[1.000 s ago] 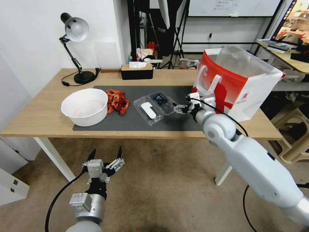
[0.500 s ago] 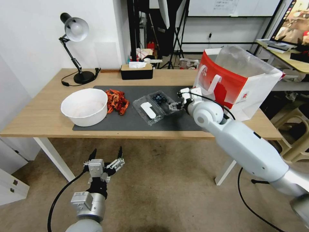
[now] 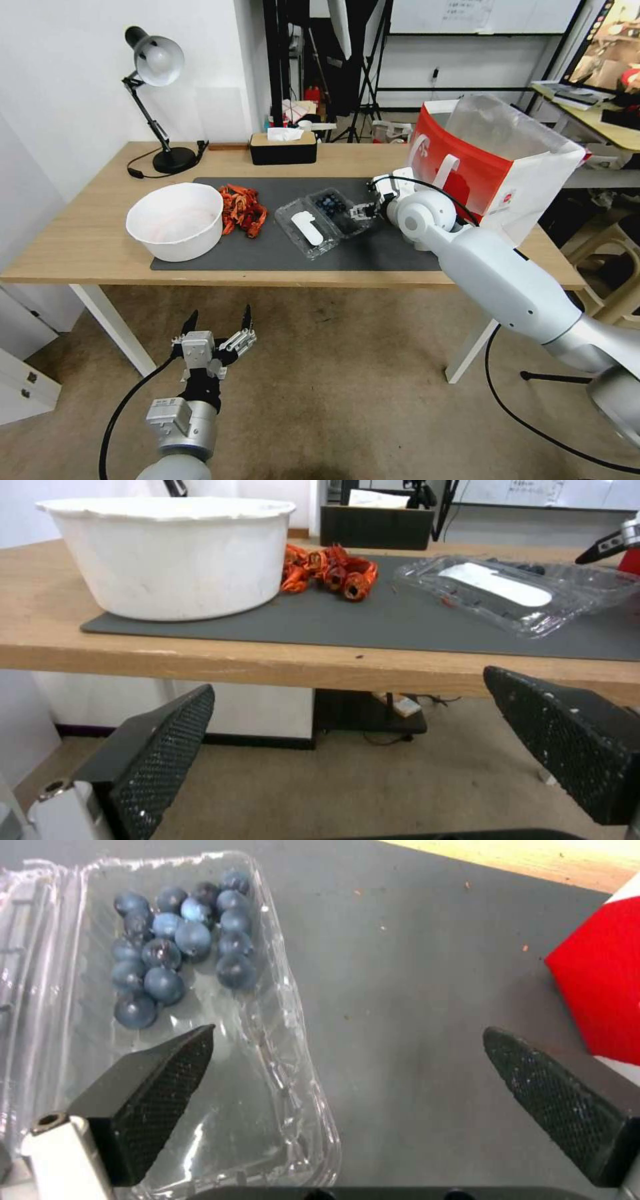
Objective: Close the takeout container lid, then place the container into the takeout bag.
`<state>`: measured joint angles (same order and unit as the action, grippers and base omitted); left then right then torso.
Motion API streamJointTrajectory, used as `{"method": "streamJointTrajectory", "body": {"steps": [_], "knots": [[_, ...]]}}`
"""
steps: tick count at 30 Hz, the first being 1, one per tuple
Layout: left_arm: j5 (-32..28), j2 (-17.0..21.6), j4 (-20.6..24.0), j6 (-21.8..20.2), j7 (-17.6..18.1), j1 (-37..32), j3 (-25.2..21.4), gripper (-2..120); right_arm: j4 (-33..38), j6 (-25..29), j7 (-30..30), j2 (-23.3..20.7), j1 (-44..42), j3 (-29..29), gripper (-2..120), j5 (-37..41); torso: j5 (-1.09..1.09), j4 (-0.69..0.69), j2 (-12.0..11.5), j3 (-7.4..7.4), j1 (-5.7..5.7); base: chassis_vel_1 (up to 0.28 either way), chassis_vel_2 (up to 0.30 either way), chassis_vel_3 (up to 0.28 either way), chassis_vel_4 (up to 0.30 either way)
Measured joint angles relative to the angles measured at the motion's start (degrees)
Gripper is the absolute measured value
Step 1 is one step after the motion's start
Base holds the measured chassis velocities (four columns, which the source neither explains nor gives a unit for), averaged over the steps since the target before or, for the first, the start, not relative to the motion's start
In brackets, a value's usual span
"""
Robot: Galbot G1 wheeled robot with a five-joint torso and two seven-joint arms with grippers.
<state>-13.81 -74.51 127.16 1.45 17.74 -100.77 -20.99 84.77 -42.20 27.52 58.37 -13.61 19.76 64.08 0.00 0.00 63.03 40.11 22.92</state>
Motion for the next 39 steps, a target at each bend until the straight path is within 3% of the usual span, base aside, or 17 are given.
{"method": "streamJointTrajectory", "body": {"steps": [39], "knots": [[0.5, -0.1, -1.0, 1.2, 0.4, 0.1, 0.5, 100, -3.6, 0.1, -0.5, -0.4, 1.7, 2.6, 100, 2.6, 0.00, 0.00, 0.0, 0.00, 0.00, 0.000, 0.000, 0.000, 0.000]]}}
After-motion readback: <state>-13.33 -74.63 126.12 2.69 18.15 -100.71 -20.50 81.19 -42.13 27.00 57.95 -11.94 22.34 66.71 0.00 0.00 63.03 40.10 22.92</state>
